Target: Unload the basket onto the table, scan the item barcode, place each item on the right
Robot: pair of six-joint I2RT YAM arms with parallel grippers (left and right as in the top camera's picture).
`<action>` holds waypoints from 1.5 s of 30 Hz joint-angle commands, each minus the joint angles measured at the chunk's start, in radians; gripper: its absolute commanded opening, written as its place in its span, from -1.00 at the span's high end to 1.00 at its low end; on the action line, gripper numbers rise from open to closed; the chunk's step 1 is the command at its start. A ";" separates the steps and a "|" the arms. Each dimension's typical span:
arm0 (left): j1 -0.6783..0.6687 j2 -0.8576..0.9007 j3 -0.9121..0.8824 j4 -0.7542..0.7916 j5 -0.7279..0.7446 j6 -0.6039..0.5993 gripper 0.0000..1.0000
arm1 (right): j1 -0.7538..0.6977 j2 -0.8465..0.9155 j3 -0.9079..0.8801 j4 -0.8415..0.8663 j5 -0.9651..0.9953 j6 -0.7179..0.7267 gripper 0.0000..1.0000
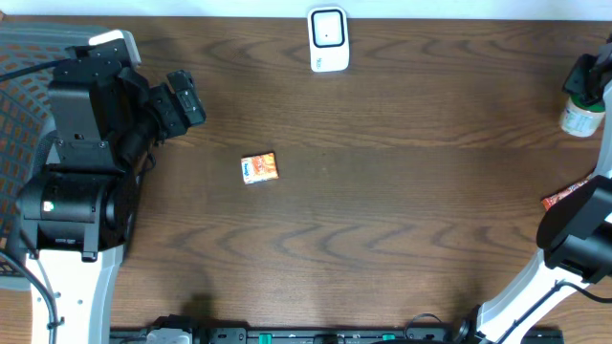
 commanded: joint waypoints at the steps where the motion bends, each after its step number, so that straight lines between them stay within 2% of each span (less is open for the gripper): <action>1: 0.005 0.000 0.011 0.000 -0.013 0.009 -0.96 | -0.016 -0.008 0.006 0.016 0.034 -0.013 0.07; 12: 0.005 0.000 0.011 0.000 -0.013 0.009 -0.96 | -0.018 -0.008 -0.023 0.069 0.019 -0.010 0.10; 26: 0.005 0.000 0.011 0.000 -0.013 0.009 -0.96 | -0.019 -0.008 -0.358 0.449 0.021 -0.055 0.12; 33: 0.005 0.000 0.011 0.000 -0.013 0.009 -0.96 | -0.019 -0.008 -0.404 0.568 0.019 -0.119 0.13; 45: 0.005 0.000 0.011 0.000 -0.013 0.009 -0.96 | -0.036 -0.008 -0.508 0.782 0.019 -0.122 0.11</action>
